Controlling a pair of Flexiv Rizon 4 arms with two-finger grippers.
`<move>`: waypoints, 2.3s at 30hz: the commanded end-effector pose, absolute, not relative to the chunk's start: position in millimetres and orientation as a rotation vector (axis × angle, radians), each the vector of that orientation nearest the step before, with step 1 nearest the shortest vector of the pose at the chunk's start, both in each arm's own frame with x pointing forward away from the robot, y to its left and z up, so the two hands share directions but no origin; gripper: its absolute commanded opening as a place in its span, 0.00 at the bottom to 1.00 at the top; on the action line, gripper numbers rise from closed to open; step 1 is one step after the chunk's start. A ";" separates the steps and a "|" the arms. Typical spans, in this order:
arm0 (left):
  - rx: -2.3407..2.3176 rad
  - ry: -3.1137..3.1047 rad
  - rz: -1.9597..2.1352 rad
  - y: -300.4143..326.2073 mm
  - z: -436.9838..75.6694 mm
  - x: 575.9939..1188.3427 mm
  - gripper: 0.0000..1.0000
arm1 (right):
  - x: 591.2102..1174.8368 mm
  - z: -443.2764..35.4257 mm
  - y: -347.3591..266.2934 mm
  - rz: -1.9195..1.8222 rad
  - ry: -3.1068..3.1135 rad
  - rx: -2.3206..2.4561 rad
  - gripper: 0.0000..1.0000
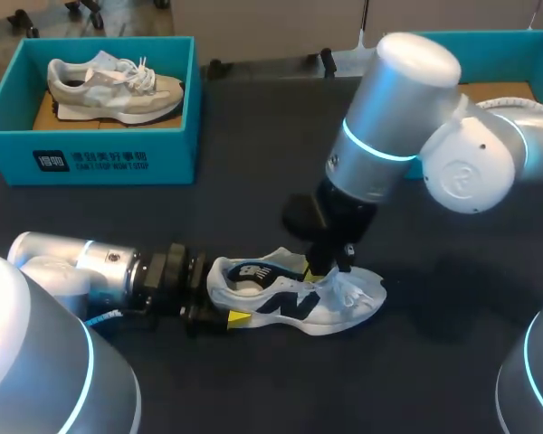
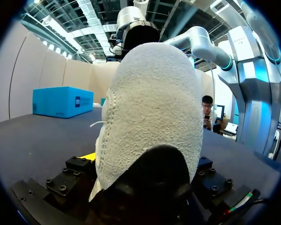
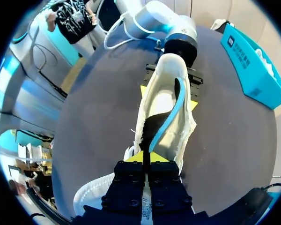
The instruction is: Take the shoe out of the shoebox, open the shoe tongue, remove and reinsert the insole, then place the shoe into the shoebox
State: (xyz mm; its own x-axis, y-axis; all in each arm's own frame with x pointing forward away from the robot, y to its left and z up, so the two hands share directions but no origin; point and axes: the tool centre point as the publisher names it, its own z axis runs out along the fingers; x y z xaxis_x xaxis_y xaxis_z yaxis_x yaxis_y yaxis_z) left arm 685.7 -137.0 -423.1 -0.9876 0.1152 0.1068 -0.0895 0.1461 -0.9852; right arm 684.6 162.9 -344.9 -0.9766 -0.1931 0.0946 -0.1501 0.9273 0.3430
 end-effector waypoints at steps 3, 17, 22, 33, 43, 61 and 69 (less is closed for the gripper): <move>-0.025 -2.256 1.955 -136.3 -425.6 685.6 0.00 | 682.2 -347.0 150.2 -0.645 -2.946 0.269 0.00; -0.025 -2.256 1.955 -136.3 -425.6 685.6 0.00 | 681.5 -332.9 166.8 -0.429 -2.966 0.243 0.39; -0.025 -2.256 1.955 -136.3 -425.6 685.6 0.00 | 683.1 -331.2 173.5 -0.375 -2.969 0.223 0.44; -0.025 -2.256 1.955 -136.3 -425.6 685.6 0.00 | 683.5 -331.1 189.6 -0.256 -2.955 0.143 0.39; -0.025 -2.256 1.955 -136.3 -425.6 685.6 0.00 | 679.8 -326.7 204.9 -0.236 -2.919 0.030 0.41; -0.025 -2.256 1.955 -136.3 -425.6 685.6 0.00 | 677.4 -329.6 209.6 -0.283 -2.868 -0.285 0.31; -0.025 -2.256 1.955 -136.3 -425.6 685.6 0.00 | 680.2 -332.9 214.6 -0.277 -2.823 -0.317 0.00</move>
